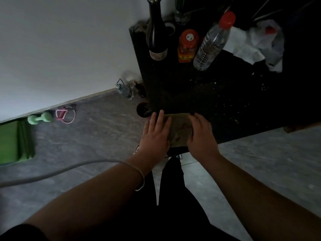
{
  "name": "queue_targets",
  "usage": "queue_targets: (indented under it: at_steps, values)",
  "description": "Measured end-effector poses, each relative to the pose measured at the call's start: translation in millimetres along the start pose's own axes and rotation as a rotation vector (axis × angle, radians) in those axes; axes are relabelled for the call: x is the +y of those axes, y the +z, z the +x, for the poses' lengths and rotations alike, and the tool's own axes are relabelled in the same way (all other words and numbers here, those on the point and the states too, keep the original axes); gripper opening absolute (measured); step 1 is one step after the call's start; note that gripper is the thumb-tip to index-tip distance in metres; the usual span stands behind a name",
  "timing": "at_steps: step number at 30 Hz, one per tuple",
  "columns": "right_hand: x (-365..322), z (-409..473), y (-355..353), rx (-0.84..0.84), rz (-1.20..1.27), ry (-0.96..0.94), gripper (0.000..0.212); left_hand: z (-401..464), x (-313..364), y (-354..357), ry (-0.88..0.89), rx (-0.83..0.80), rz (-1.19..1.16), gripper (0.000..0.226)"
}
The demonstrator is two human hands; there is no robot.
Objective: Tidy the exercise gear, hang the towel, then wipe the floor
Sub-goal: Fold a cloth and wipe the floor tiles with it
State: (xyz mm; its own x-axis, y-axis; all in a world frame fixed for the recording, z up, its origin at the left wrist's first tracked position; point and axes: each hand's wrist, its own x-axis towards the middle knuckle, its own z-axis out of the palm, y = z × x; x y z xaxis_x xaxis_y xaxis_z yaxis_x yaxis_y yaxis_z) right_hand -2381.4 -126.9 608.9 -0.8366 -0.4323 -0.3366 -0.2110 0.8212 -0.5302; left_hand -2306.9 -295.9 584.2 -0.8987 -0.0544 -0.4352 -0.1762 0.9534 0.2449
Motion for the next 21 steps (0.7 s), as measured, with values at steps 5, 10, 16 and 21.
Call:
queue_targets:
  at_steps: [5,10,16,21]
  values:
    - [10,-1,19,-0.204,-0.404,-0.343,0.080,-2,-10,13,0.085,-0.045,0.008,0.077]
    - [31,4,20,-0.287,-0.536,-0.307,0.081,-1,-4,25,0.054,-0.039,-0.039,0.076]
    - [39,-4,10,-0.332,-0.529,-0.317,0.076,-14,20,34,-0.041,-0.030,-0.051,0.076]
    - [27,1,6,-0.225,-0.485,-0.357,0.071,-11,22,24,-0.039,0.038,-0.040,0.074]
